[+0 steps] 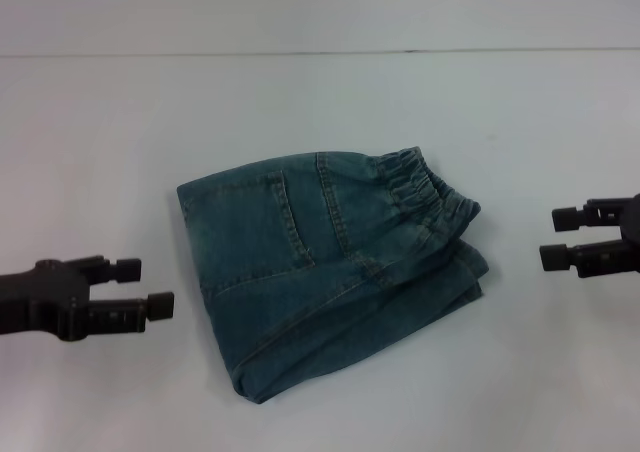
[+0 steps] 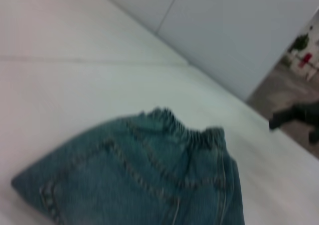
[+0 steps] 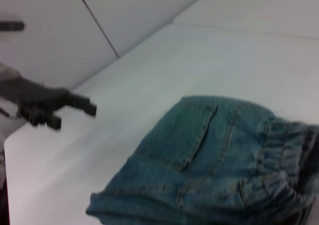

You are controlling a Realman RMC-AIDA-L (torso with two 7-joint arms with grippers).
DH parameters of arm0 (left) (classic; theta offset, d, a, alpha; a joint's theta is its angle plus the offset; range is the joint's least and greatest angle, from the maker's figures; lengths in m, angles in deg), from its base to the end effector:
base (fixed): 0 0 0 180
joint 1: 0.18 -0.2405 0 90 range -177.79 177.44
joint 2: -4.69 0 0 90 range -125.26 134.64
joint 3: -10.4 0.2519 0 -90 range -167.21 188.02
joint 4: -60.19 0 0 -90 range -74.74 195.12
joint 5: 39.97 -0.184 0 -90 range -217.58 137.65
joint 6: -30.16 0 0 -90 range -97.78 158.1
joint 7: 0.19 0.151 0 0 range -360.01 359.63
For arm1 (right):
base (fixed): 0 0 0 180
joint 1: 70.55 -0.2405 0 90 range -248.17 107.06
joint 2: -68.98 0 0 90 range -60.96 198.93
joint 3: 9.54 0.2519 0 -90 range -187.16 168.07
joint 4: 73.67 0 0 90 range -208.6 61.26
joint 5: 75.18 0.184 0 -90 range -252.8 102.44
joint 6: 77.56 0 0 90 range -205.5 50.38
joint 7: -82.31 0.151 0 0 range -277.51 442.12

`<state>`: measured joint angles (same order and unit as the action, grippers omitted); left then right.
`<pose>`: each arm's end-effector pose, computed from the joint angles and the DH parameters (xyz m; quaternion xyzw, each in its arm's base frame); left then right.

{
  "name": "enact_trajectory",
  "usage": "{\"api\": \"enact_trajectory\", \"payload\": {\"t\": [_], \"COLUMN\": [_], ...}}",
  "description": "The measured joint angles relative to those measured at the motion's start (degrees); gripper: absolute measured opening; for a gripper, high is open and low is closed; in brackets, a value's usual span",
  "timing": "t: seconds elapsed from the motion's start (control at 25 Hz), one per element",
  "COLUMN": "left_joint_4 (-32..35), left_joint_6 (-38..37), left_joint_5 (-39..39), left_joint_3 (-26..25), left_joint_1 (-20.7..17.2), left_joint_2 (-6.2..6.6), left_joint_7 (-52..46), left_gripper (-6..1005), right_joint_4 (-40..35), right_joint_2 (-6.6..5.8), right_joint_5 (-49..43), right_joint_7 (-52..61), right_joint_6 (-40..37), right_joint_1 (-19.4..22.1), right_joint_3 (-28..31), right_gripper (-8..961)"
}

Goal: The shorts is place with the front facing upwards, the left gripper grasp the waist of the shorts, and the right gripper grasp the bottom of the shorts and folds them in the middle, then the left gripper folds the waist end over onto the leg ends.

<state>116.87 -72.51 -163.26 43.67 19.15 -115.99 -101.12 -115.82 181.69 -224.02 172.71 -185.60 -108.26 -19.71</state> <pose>-0.2780 0.2541 0.0358 -0.8984 -0.3746 -0.2018 0.1086 0.2697 0.3012 0.0610 -0.9289 0.3263 0.1591 0.0729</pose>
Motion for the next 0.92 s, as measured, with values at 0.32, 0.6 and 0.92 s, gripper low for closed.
{"api": "enact_trajectory", "payload": {"t": [0.32, 0.6, 0.92], "left_joint_4": [-0.2, -0.3, -0.3], "left_joint_6": [-0.3, -1.2, -1.8], "left_joint_5": [-1.5, -2.1, -2.2], "left_joint_3": [0.0, 0.2, 0.2], "left_joint_1": [0.0, 0.1, 0.2], "left_joint_2": [0.01, -0.06, -0.08], "left_joint_7": [-0.8, -1.7, -2.4], "left_gripper": [919, 919, 919], "right_joint_4": [-0.6, -0.9, -1.0], "right_joint_2": [-0.12, -0.13, -0.14], "right_joint_5": [2.8, 2.9, 2.9], "right_joint_7": [1.2, 1.6, 1.7], "right_joint_6": [-0.2, -0.3, -0.3], "right_joint_1": [0.0, -0.1, 0.0], "right_joint_3": [-1.9, -2.4, -3.0], "right_gripper": [882, 882, 882]}}
